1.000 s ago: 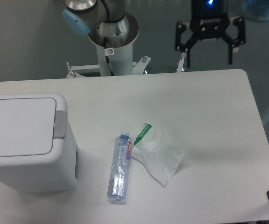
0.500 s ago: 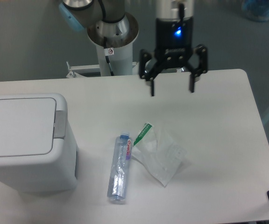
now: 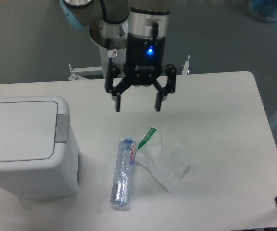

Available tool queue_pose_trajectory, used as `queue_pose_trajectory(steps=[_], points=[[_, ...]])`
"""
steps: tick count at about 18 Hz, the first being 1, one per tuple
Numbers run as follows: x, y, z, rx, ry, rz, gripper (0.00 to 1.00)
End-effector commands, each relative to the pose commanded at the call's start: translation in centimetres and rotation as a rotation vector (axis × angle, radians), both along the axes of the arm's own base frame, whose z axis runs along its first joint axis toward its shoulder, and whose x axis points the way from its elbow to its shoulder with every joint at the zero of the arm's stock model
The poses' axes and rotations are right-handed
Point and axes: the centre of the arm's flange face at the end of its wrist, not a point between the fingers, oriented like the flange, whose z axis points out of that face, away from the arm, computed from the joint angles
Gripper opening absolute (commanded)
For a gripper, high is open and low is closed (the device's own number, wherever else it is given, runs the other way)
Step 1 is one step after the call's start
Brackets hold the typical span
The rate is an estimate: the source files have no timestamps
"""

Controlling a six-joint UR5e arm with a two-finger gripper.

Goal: Open the trash can
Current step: 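Move the open gripper down toward the white trash can lid, then lower the gripper finger onto the lid's hinge edge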

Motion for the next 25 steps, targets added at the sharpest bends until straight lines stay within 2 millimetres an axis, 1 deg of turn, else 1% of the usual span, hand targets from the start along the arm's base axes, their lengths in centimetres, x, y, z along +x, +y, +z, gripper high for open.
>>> queue_pose_trajectory(steps=[2, 3, 6, 9, 10, 12, 15, 17, 20, 22, 25], points=[[0.9, 0.7, -0.9, -0.006, -0.007, -0.020, 1.00], [1.3, 1.4, -1.2, -0.007, -0.007, -0.033, 1.00], [2.4, 2.7, -1.8, 0.002, 0.002, -0.061, 1.00], [3.1, 3.6, -2.5, -0.004, -0.005, -0.078, 1.00], [3.2, 3.7, -2.5, -0.004, -0.008, -0.079, 1.00], [3.9, 4.1, -2.6, -0.005, -0.007, -0.095, 1.00], [4.2, 4.3, -3.2, -0.010, -0.016, -0.102, 1.00], [4.8, 4.6, -3.3, -0.012, -0.018, -0.114, 1.00], [5.1, 4.6, -3.7, -0.018, -0.027, -0.116, 1.00], [5.8, 4.9, -4.0, -0.021, -0.029, -0.130, 1.00], [5.9, 4.9, -4.4, -0.026, -0.033, -0.131, 1.00]])
